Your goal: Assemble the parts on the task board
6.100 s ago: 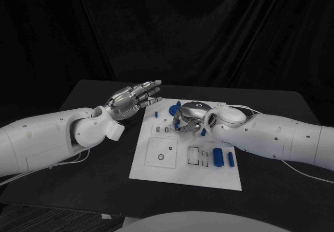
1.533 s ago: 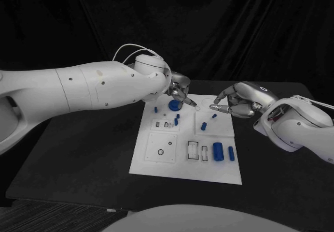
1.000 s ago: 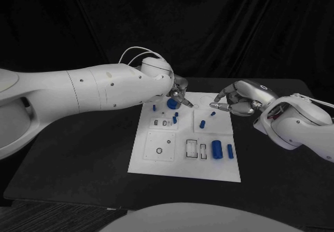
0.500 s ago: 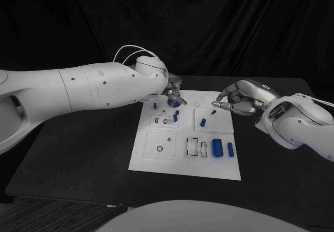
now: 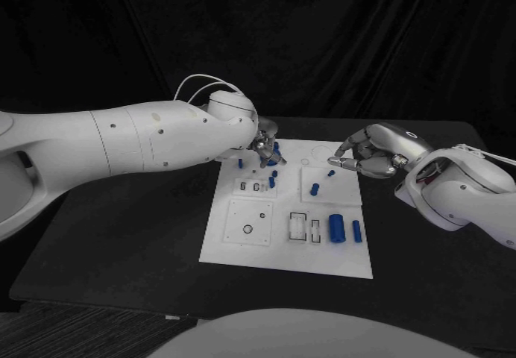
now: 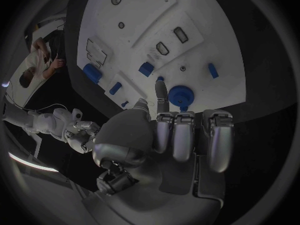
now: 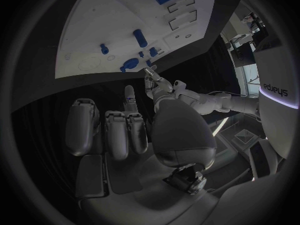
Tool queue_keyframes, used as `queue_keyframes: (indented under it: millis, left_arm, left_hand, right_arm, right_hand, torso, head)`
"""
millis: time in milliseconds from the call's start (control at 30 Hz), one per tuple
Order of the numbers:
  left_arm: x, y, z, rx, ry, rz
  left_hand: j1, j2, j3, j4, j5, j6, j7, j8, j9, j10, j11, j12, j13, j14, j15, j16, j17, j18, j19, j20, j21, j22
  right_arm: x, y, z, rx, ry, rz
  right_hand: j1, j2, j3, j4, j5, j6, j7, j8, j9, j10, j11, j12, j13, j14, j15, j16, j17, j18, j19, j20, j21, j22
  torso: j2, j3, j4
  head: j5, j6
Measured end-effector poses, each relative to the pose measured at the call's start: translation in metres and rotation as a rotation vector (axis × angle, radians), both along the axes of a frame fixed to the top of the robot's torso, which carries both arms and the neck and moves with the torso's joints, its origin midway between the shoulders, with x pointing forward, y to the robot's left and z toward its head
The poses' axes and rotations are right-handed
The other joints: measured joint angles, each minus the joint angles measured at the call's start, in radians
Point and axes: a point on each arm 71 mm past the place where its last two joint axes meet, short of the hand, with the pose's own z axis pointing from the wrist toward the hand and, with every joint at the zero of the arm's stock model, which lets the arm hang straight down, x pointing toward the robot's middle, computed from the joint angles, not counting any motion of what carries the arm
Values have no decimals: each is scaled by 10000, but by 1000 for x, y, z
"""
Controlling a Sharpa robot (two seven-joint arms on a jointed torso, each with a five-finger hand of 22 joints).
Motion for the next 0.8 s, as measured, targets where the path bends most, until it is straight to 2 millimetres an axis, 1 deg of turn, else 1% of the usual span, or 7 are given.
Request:
queue_keyframes:
  millis: [33, 167, 267, 300, 500, 567, 800]
  left_arm:
    - [0, 0, -2, 3, 29, 6]
    - [-2, 0, -8, 14, 153, 29]
    - [-3, 0, -11, 19, 209, 34]
    - [-3, 0, -12, 19, 222, 31]
    - [-6, -2, -15, -3, 285, -44]
    - [-7, -3, -15, -14, 300, -78]
    - [-10, -4, -16, -31, 358, -142]
  left_hand:
    - [-68, -67, 0, 0, 0, 0, 0, 1, 0, 0, 0, 0, 0, 0, 0, 0, 0, 1, 0, 0, 0, 0]
    - [-67, -67, 0, 0, 0, 59, 49, 0, 0, 0, 0, 0, 0, 0, 0, 0, 0, 0, 0, 0, 0, 0]
    - [-67, -67, 0, -1, 0, 160, -54, 0, 0, 0, 0, 0, -1, 0, 0, 0, 0, 0, -1, 1, 0, 0]
    - [-67, -67, 1, 0, 0, 228, 10, 0, 0, 0, 0, 0, 0, 0, 0, 0, 0, 0, 0, 1, 0, 0]
    - [-67, -67, 0, 0, 0, 272, -18, -2, 0, 0, 0, 0, 0, 0, 0, 0, 0, 1, -1, 1, 0, 0]
    - [-67, -67, 0, 0, 0, 271, -19, -117, 0, 0, 0, 0, 0, 0, 0, 0, 0, 0, -1, 1, 0, 0]
    - [-68, -67, 1, 0, -1, 274, -18, -117, 0, 0, 0, 0, 0, 0, 0, 0, 0, 1, -1, 1, 0, 0]
  right_arm:
    - [0, 0, 0, -3, 4, -5]
    - [0, -1, -1, -14, 30, -22]
    - [0, -1, -1, -21, 45, -28]
    - [0, -1, -1, -22, 51, -28]
    - [0, -1, -3, -36, 92, -31]
    - [0, 0, -3, -43, 100, -35]
    - [1, -1, -3, -67, 129, -51]
  right_hand:
    - [0, 0, 0, 0, 0, 0, 0, 0, 0, 0, 0, 0, 0, 0, 0, 0, 0, 0, 0, 0, 0, 0]
    - [0, 0, 0, 0, 0, 0, 0, 0, 1, 0, 0, 0, 0, 0, 0, 0, 0, 0, -2, 1, -1, 0]
    - [0, 0, 0, 0, 0, 0, 0, 49, 3, 0, 0, 0, 0, 0, 0, -1, 0, 0, -2, 1, -1, 0]
    - [0, 0, 0, 0, 0, 0, 0, 49, 3, 0, 0, 0, 0, 0, 0, -1, 0, 0, -2, 1, -1, 0]
    - [0, 0, 0, 0, 0, 0, 0, 49, 9, 0, 0, 0, 0, 0, 0, -2, 0, 0, -58, 47, -2, 0]
    - [0, 0, 0, 0, 0, -1, 0, 50, 9, 0, 0, 0, 0, 0, 0, -2, 0, 2, -104, 0, -3, 0]
    - [1, 0, 0, 0, 0, -17, -15, 50, 14, 0, 1, 0, 0, 0, 0, -10, 0, 1, -107, 0, -156, 0]
  torso:
    - [-1, -3, -1]
    - [-13, -10, -1]
    - [-21, -8, -1]
    - [-22, -6, -4]
    - [-27, -5, -6]
    - [-26, -5, -5]
    - [-21, -25, -12]
  head:
    - [2, 0]
    - [3, 0]
    - [34, 0]
    - [35, 0]
    - [40, -1]
    - [40, -1]
    - [100, -1]
